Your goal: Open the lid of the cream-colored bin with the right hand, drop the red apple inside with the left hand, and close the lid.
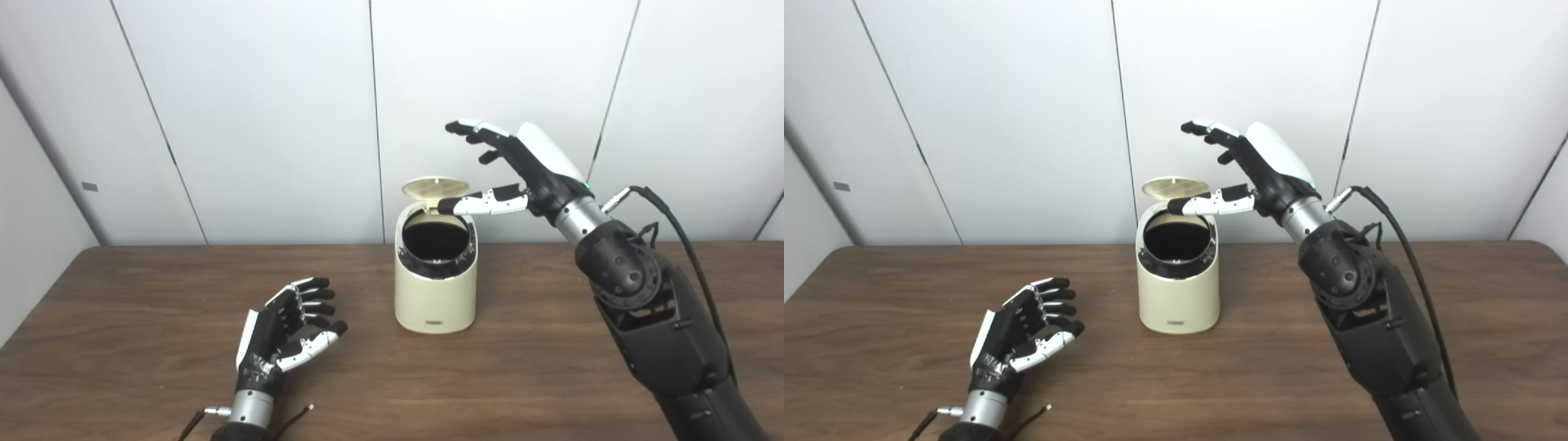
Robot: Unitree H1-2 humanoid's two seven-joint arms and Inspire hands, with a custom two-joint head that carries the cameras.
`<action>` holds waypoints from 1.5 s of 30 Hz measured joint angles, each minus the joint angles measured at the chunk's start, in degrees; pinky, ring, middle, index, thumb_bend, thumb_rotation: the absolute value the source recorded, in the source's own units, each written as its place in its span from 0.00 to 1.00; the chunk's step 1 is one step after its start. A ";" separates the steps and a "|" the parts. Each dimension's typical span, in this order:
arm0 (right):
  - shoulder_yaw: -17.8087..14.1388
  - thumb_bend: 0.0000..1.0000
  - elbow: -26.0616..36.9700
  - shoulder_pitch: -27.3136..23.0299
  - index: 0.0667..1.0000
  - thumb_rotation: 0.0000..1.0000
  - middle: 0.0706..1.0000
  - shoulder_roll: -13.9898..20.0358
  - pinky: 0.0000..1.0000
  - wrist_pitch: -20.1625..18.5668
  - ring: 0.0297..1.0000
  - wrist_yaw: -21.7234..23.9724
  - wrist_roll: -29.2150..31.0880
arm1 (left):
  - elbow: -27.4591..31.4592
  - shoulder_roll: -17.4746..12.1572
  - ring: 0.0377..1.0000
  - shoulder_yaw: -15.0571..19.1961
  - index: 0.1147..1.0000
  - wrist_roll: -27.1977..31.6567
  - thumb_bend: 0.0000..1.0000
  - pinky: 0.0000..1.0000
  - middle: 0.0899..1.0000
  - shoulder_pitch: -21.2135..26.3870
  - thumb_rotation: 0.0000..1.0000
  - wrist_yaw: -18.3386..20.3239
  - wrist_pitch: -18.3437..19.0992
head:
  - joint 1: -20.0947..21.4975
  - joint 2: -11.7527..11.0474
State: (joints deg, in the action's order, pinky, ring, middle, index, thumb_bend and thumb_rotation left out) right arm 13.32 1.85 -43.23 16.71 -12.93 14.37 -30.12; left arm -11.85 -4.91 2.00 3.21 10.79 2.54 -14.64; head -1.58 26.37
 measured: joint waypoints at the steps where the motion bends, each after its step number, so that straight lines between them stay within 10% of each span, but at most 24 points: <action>1: 0.33 0.66 -0.14 -0.14 0.82 0.51 0.86 0.03 0.77 -0.27 0.88 0.51 -0.61 | 0.00 0.00 0.59 -0.05 0.68 -0.12 0.64 0.52 0.65 0.00 0.00 0.01 -0.04 | 0.00 0.00; 25: 3.06 0.66 2.57 0.69 0.75 0.46 0.80 2.31 0.76 0.50 0.89 6.33 -2.61 | -0.13 0.24 0.60 0.00 0.69 -0.99 0.66 0.52 0.65 0.10 0.00 0.19 -0.23 | -0.88 0.88; 45: 4.98 0.66 3.89 2.94 0.75 0.47 0.76 5.05 0.79 9.73 0.90 7.58 -3.23 | -0.01 0.33 0.60 0.23 0.70 -0.90 0.66 0.52 0.66 0.08 0.00 0.24 0.16 | -1.49 2.11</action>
State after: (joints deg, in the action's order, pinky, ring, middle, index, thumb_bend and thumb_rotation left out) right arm 18.30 5.74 -40.29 21.76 -3.20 21.95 -33.34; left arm -11.86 -4.58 2.23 2.31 10.88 2.78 -14.48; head -3.08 28.48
